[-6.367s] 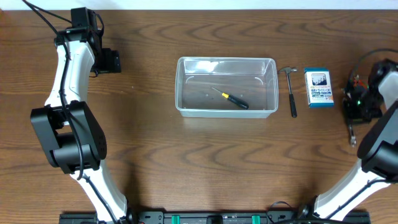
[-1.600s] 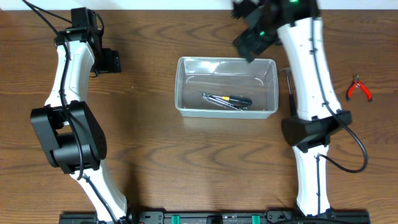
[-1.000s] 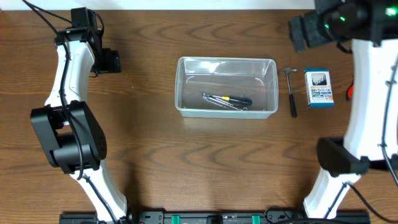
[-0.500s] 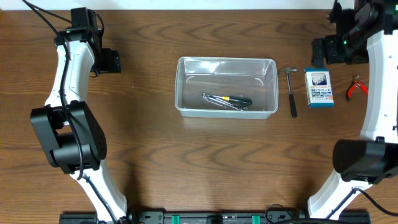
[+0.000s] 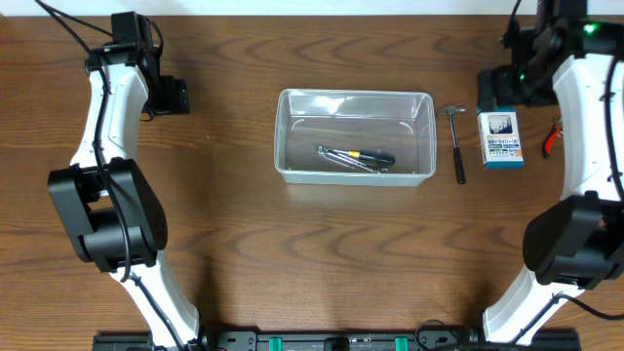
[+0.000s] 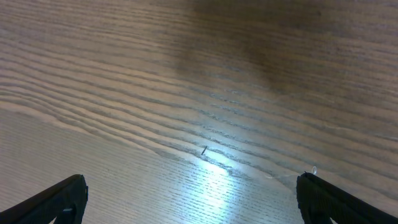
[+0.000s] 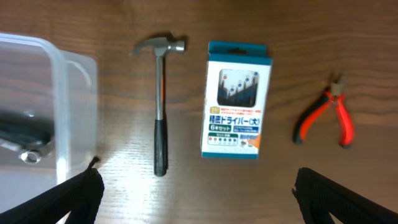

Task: Pack container
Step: 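Raise the right gripper out of the box and move it right, then move the open right gripper over the red-handled side cutters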

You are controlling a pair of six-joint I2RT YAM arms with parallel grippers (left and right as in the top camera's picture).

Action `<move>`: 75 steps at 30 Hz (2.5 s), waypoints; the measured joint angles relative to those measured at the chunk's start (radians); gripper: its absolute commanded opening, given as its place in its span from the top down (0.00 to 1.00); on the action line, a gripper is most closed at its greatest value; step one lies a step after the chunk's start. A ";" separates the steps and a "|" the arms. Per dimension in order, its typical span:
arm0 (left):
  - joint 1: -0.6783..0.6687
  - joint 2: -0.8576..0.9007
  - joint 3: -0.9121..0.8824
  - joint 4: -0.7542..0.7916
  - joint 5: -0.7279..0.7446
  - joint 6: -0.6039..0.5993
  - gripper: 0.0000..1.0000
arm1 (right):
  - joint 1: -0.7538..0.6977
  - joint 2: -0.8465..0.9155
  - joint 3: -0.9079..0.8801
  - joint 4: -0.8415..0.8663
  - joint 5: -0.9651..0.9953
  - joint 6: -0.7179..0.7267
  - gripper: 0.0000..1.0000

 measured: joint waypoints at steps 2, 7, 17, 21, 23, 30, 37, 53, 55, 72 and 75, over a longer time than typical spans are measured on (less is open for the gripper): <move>0.000 0.000 0.000 0.000 0.000 0.000 0.02 | 0.000 0.000 -0.054 0.042 0.000 -0.004 0.01; 0.000 0.000 0.000 0.000 0.000 0.000 0.02 | 0.000 0.000 -0.175 0.109 -0.018 -0.010 0.01; 0.000 0.000 0.000 0.000 0.000 0.000 0.02 | -0.001 0.000 -0.234 0.189 -0.033 -0.010 0.01; 0.000 0.000 0.000 0.000 0.000 0.000 0.02 | -0.016 0.000 -0.234 0.213 -0.008 -0.003 0.01; 0.000 0.000 0.000 0.000 0.000 0.000 0.02 | -0.035 0.000 -0.234 0.215 0.011 0.014 0.01; 0.000 0.000 0.000 0.000 0.000 0.000 0.02 | -0.147 0.000 -0.234 0.209 0.042 0.072 0.01; 0.000 0.000 0.000 0.000 0.000 0.000 0.02 | -0.219 0.000 -0.234 0.206 0.052 0.146 0.01; 0.000 0.000 0.000 0.000 0.000 0.000 0.02 | -0.235 0.000 -0.234 0.217 0.029 0.486 0.01; 0.000 0.000 0.000 0.000 0.000 0.000 0.02 | -0.235 0.000 -0.234 0.216 0.021 0.494 0.01; 0.000 0.000 0.000 0.000 0.000 0.000 0.02 | -0.273 0.017 -0.234 0.300 -0.011 0.777 0.01; 0.000 0.000 0.000 0.000 0.000 0.000 0.02 | -0.296 0.046 -0.234 0.293 -0.013 0.805 0.01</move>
